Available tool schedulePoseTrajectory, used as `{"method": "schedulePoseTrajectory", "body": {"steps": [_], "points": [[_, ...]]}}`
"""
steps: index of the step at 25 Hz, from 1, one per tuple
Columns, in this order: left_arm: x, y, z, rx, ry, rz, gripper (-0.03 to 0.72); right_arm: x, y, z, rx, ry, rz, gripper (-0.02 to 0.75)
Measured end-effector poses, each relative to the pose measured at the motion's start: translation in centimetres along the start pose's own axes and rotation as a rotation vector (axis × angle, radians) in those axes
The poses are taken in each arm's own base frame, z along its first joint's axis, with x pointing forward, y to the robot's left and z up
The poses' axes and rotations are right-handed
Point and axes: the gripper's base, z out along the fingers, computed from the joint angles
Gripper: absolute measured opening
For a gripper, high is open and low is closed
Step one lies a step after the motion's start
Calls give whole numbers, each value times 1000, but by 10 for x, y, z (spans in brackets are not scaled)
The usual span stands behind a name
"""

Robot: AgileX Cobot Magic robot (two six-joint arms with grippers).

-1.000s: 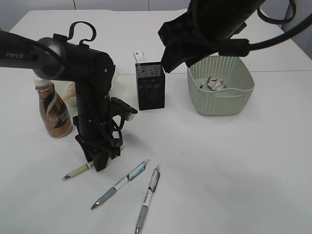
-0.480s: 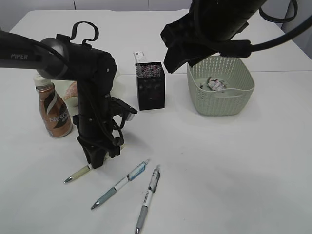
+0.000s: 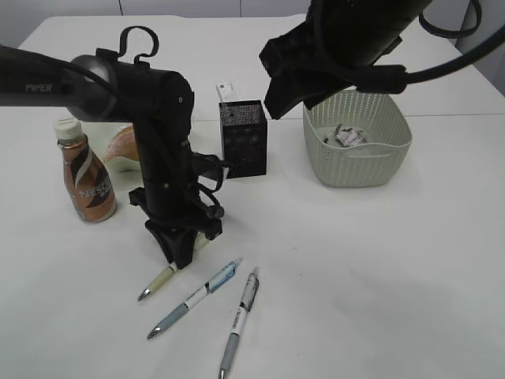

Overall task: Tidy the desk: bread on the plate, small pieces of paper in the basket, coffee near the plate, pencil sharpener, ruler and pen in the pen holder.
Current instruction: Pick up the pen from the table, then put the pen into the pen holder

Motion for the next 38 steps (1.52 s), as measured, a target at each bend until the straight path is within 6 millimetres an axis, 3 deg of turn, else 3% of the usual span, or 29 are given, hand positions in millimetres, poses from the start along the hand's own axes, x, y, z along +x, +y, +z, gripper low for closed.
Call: {"method": "schedulePoseTrajectory", "body": {"steps": [6,14,19,27,33,38], "points": [[1,-2,-18,-3,-46,-76,62,1,2,0,-17,9,9,384],[12,-9,-61,-6,-141,-86,62,1,2,0,-19,11,10,384],[31,-10,-57,-11,-174,-99,62,1,2,0,-20,11,10,384],[48,-5,-57,-88,-560,-84,62,1,2,0,-20,11,10,384],[53,-1,-44,-121,-800,-74,62,1,2,0,-20,11,10,384],[46,-6,-59,-150,-1108,-26,62,0,2,0,-19,6,10,384]]}}
